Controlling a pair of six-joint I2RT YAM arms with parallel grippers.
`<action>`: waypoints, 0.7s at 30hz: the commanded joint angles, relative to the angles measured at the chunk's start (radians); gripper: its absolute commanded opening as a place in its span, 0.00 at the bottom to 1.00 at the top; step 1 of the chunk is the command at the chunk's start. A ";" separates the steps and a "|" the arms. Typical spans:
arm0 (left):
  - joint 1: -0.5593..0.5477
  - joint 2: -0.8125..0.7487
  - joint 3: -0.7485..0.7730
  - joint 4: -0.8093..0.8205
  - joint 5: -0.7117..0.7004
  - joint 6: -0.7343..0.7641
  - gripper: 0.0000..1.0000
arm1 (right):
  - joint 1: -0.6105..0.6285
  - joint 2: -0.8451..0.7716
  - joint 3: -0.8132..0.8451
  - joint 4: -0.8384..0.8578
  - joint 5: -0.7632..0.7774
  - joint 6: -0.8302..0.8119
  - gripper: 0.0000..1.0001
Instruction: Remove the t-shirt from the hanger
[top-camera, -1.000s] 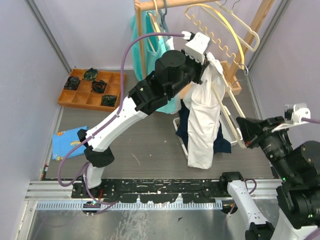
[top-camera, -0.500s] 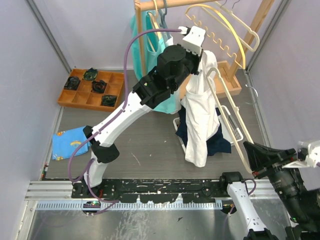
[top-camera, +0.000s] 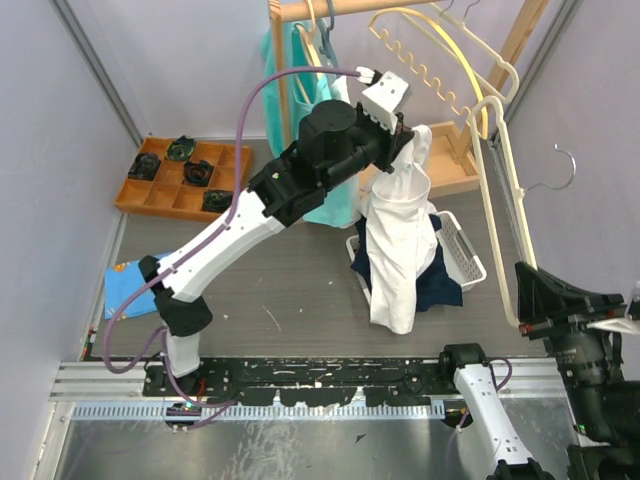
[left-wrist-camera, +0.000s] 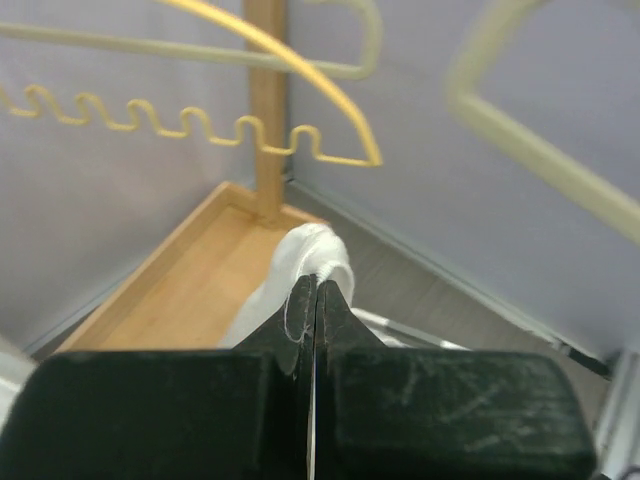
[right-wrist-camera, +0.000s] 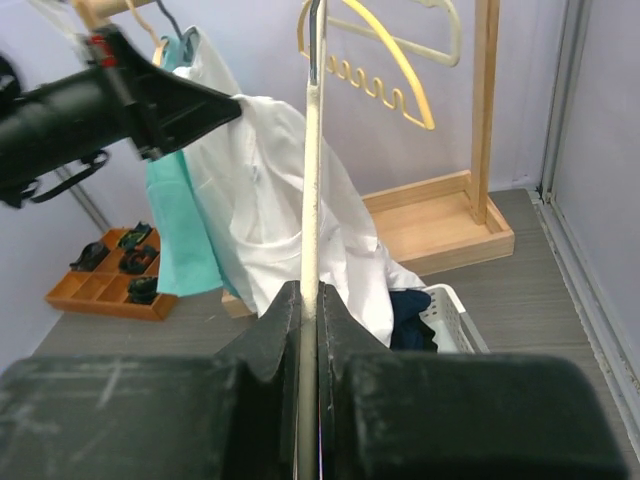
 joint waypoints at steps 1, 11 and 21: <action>-0.004 -0.136 -0.007 0.148 0.297 -0.092 0.00 | -0.003 0.068 -0.084 0.205 0.067 0.036 0.01; -0.008 -0.123 0.218 0.099 0.436 -0.264 0.00 | -0.002 0.067 -0.241 0.351 0.044 0.073 0.01; -0.007 -0.161 0.172 0.301 0.479 -0.355 0.00 | -0.003 0.053 -0.258 0.369 0.086 0.072 0.01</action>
